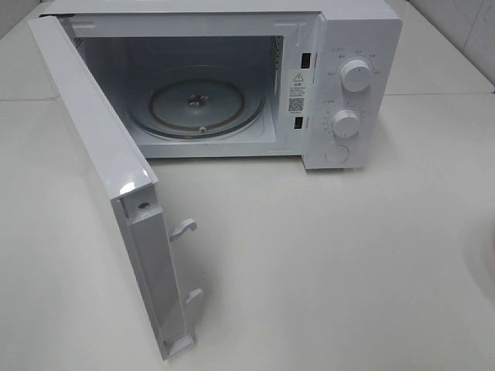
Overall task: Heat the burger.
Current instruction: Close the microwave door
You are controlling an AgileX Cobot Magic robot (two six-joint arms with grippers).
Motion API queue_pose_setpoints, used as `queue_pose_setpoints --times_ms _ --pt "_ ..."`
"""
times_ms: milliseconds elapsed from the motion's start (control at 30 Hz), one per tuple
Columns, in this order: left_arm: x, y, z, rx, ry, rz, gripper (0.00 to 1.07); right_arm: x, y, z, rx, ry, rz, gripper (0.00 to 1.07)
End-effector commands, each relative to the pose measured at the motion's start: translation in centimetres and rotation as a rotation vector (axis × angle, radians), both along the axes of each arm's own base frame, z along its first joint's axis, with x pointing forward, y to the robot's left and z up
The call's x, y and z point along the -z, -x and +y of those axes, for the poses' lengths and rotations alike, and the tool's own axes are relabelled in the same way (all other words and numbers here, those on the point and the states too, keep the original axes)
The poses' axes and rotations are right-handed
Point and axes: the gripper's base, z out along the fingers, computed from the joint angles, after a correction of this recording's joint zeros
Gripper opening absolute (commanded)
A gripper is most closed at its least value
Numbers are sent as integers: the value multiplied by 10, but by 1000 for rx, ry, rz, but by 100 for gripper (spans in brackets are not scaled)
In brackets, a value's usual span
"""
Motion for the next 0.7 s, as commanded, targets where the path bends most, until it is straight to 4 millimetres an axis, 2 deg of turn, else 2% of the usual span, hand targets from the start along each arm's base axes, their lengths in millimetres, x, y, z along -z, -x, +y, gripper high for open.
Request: queue_pose_setpoints --times_ms 33,233,700 --pt "0 2 0 -1 1 -17 104 2 3 0 -2 12 -29 54" --pt "0 2 0 -1 1 -17 104 2 3 0 -2 12 -29 46" --pt "0 2 0 -5 -6 -17 104 2 3 0 -2 12 -29 46"
